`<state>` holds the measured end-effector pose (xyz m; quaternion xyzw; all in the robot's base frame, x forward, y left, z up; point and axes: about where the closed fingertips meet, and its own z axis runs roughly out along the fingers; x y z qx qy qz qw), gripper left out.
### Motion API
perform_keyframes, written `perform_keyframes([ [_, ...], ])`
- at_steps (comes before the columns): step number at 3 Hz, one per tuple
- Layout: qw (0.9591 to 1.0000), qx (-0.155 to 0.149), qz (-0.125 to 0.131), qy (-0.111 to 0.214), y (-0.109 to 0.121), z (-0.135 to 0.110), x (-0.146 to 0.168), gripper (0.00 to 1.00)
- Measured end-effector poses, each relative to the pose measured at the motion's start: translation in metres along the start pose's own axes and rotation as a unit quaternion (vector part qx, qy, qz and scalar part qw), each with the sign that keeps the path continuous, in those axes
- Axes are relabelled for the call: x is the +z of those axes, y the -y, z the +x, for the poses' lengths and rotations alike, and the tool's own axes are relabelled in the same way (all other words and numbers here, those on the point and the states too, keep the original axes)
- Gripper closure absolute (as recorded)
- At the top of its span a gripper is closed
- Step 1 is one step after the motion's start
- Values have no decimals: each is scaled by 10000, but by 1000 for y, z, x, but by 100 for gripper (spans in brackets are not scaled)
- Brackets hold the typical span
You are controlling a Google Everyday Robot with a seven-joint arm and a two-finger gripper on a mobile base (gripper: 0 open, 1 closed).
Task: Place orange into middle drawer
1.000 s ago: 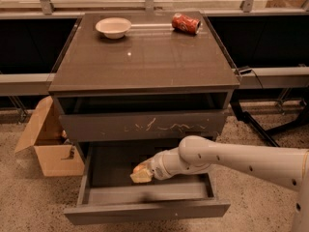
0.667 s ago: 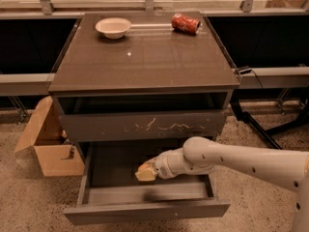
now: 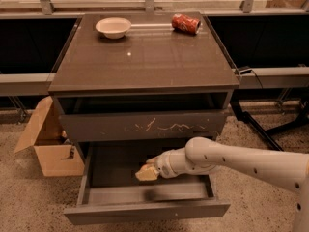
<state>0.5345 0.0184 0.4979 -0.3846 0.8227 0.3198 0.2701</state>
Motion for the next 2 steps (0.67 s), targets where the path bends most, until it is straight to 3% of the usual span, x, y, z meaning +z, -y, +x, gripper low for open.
perform_keyframes([
  [1, 10000, 0, -1, 0, 0, 0, 0, 0],
  [2, 10000, 0, -1, 0, 0, 0, 0, 0],
])
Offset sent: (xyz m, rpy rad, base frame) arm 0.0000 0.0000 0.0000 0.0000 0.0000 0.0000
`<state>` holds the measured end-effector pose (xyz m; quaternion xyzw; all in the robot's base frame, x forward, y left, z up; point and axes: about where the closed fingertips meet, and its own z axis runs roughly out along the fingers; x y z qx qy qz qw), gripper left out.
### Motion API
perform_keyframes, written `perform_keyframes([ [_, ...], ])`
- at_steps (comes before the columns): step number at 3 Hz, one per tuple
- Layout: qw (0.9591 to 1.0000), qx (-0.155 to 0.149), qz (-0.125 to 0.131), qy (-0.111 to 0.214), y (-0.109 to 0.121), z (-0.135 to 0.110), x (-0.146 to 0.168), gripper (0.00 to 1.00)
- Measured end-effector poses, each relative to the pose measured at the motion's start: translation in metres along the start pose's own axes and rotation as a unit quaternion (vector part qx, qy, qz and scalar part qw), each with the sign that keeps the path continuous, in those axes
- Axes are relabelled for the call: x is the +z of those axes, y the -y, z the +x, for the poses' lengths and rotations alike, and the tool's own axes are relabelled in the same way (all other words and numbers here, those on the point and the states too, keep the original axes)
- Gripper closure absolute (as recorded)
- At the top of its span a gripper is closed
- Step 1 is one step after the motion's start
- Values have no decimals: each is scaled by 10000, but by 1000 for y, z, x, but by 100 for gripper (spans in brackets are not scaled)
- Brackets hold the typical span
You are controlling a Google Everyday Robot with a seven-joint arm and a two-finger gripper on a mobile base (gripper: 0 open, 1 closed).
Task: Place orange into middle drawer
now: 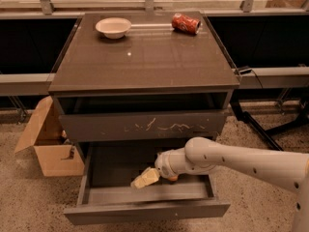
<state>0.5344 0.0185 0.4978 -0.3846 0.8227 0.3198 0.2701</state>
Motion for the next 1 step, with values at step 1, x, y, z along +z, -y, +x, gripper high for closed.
perform_keyframes([
  [1, 9997, 10, 62, 249, 1, 2, -14, 0],
])
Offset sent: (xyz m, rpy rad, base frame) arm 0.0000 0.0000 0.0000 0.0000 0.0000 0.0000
